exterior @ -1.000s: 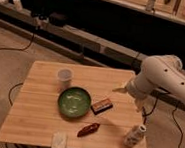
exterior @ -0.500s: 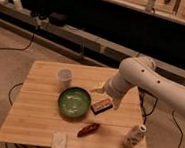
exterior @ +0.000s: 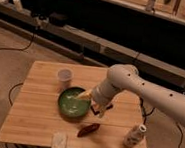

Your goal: Place the white sponge in the ceramic cup

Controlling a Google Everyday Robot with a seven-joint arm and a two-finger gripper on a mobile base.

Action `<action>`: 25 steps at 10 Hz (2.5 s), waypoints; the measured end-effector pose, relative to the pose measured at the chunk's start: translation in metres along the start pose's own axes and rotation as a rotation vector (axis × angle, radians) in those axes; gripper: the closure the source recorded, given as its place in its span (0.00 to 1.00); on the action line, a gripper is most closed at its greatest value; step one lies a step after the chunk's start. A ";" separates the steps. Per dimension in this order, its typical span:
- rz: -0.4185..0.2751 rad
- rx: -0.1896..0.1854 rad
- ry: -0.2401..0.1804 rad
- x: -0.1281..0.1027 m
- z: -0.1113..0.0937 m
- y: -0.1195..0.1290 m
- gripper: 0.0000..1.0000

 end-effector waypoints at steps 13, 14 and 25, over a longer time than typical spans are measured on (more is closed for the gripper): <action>0.048 -0.029 -0.078 -0.036 0.032 0.001 0.20; 0.038 -0.036 -0.090 -0.043 0.040 -0.002 0.20; 0.024 -0.090 -0.204 -0.083 0.151 -0.036 0.20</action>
